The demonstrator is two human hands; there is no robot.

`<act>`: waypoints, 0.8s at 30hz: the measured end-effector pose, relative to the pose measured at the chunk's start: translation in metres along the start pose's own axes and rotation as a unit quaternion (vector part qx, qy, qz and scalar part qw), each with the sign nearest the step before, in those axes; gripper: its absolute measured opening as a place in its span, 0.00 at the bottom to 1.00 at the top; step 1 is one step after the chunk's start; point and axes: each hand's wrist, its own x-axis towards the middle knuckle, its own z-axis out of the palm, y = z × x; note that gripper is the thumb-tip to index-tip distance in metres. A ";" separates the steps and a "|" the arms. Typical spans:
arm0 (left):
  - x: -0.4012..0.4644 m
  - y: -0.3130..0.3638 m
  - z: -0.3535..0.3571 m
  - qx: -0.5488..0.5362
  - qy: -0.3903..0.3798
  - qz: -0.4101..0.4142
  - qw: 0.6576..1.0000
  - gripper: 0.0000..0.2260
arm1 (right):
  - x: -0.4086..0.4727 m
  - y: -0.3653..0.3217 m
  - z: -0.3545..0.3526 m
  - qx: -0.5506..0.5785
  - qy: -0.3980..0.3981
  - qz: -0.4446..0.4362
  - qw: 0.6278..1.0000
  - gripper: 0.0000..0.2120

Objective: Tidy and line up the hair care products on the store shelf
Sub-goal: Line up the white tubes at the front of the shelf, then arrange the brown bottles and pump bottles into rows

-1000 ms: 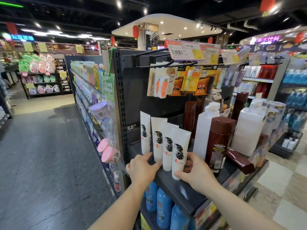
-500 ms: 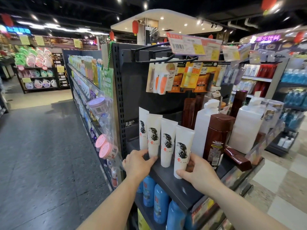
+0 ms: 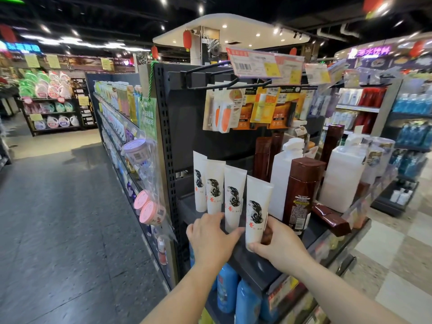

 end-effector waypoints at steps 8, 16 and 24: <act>-0.005 -0.005 0.001 -0.002 0.005 -0.014 1.000 0.12 | -0.002 0.002 0.004 0.015 0.007 0.001 1.000 0.19; -0.010 -0.004 -0.004 -0.054 0.029 -0.036 0.997 0.17 | -0.004 -0.002 -0.002 0.065 -0.012 0.010 0.998 0.25; -0.037 0.036 -0.028 -0.151 0.180 0.013 0.972 0.15 | -0.020 0.001 -0.028 0.067 0.044 -0.064 0.995 0.24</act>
